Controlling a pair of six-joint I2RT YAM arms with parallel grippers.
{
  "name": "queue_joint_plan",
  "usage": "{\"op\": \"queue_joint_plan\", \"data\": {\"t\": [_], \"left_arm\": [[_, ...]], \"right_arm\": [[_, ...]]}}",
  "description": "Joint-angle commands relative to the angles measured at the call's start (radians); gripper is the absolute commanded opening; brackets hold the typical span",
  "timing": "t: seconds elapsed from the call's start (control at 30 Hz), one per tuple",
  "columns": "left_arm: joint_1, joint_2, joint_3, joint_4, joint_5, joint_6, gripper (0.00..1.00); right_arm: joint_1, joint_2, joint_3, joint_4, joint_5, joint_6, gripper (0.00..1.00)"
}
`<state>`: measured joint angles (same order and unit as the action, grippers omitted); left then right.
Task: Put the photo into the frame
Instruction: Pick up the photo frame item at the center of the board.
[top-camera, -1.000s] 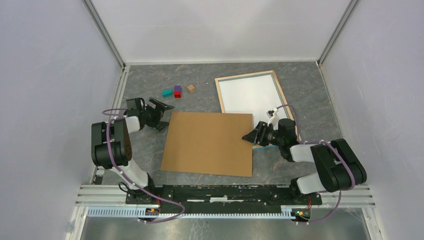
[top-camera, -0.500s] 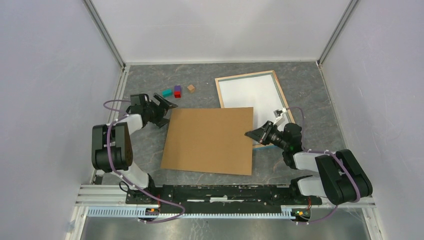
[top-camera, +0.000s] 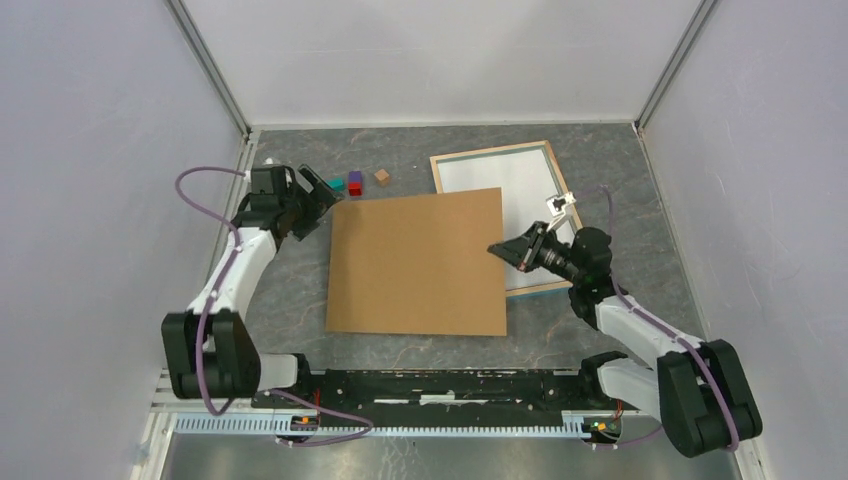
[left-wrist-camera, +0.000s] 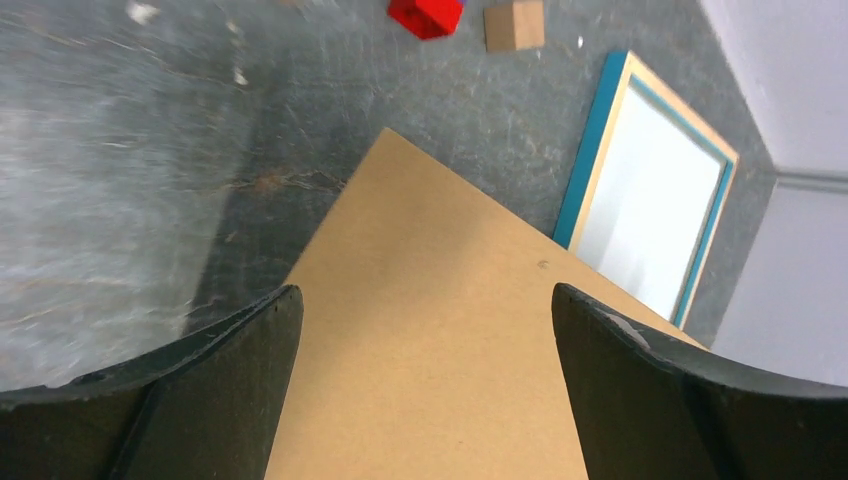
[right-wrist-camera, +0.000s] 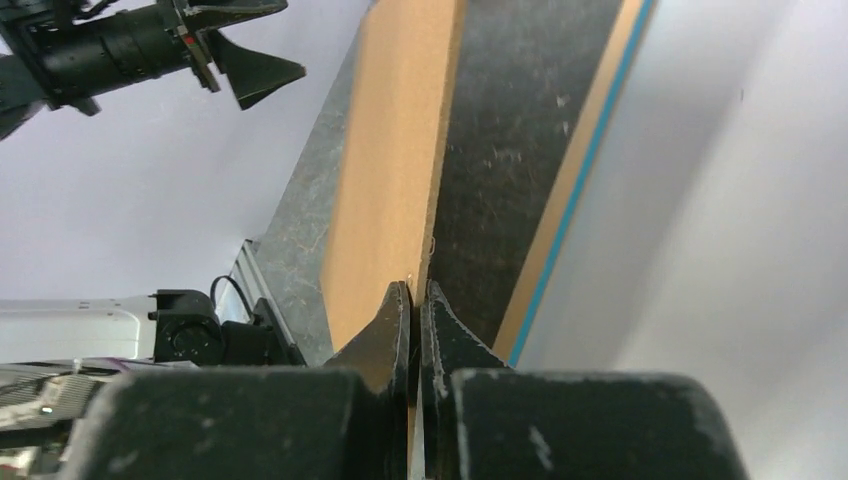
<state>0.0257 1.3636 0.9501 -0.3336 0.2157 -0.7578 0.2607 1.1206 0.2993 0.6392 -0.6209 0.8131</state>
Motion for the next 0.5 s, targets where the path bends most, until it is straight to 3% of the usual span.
{"op": "queue_joint_plan", "data": {"t": [0.0,0.07,0.13,0.27,0.47], "left_arm": [[-0.007,-0.156,0.06,-0.2,-0.357,-0.008,1.0],[-0.005,-0.215,0.061,-0.245,-0.513,-0.055,1.0],[-0.007,-0.273,0.058,-0.267,-0.574,-0.068,1.0],[-0.014,-0.319,0.058,-0.264,-0.56,-0.063,1.0],[-0.014,-0.29,0.076,-0.257,-0.465,-0.034,1.0]], "right_arm": [[0.002,-0.073,0.168,-0.188,-0.025,-0.289,0.0],[0.001,-0.074,0.251,-0.308,-0.018,-0.362,0.0],[0.001,-0.072,0.315,-0.362,-0.034,-0.399,0.0],[0.005,-0.082,0.419,-0.372,-0.068,-0.466,0.0],[0.003,-0.115,0.696,-0.538,-0.012,-0.718,0.0]]}}
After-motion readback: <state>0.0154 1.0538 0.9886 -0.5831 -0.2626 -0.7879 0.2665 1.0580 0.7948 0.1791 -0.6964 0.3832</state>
